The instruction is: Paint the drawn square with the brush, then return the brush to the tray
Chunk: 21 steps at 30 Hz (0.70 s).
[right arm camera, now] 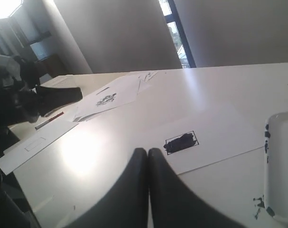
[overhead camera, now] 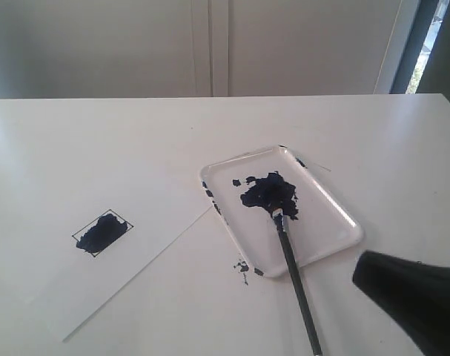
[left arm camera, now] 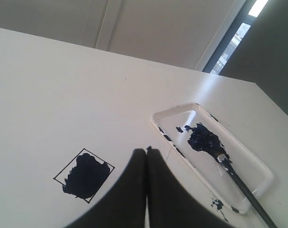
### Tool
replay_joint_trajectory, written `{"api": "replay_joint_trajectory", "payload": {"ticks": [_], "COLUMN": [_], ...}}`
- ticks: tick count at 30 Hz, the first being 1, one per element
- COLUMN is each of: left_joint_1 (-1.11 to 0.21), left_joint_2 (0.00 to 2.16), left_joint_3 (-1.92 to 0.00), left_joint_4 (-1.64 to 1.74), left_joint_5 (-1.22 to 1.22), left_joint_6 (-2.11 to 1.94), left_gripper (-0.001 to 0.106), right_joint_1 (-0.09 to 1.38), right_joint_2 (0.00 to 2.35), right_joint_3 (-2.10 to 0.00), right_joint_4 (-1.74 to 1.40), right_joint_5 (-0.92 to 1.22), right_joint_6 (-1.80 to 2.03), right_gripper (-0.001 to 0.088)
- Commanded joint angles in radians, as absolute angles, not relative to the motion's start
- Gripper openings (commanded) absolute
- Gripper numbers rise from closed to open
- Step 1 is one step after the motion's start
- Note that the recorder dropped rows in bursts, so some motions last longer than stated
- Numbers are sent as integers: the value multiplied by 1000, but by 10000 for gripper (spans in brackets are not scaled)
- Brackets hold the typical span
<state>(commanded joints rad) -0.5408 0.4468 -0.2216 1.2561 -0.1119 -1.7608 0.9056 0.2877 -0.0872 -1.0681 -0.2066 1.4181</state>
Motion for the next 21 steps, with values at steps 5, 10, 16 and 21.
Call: {"api": "replay_joint_trajectory", "payload": {"ticks": [5, 10, 16, 21], "left_joint_1": [-541, -541, -541, -541], "left_joint_2": [447, 447, 447, 447], "left_joint_3": [-222, -222, -222, -222], "left_joint_4": [1256, 1256, 1256, 1256], "left_joint_5": [-112, -114, -137, -139], "left_joint_6": [-1761, -1761, -1759, -1753], "left_gripper": [0, 0, 0, 0], "right_joint_1": [906, 906, 906, 906], "right_joint_2": [224, 164, 150, 150], "right_joint_3": [-5, 0, 0, 0], "right_joint_4": [-1068, -1091, -1103, -1194], "right_joint_5": [-271, -354, -263, -207], "right_joint_6": [1418, 1424, 1414, 1412], "right_gripper": [0, 0, 0, 0]}}
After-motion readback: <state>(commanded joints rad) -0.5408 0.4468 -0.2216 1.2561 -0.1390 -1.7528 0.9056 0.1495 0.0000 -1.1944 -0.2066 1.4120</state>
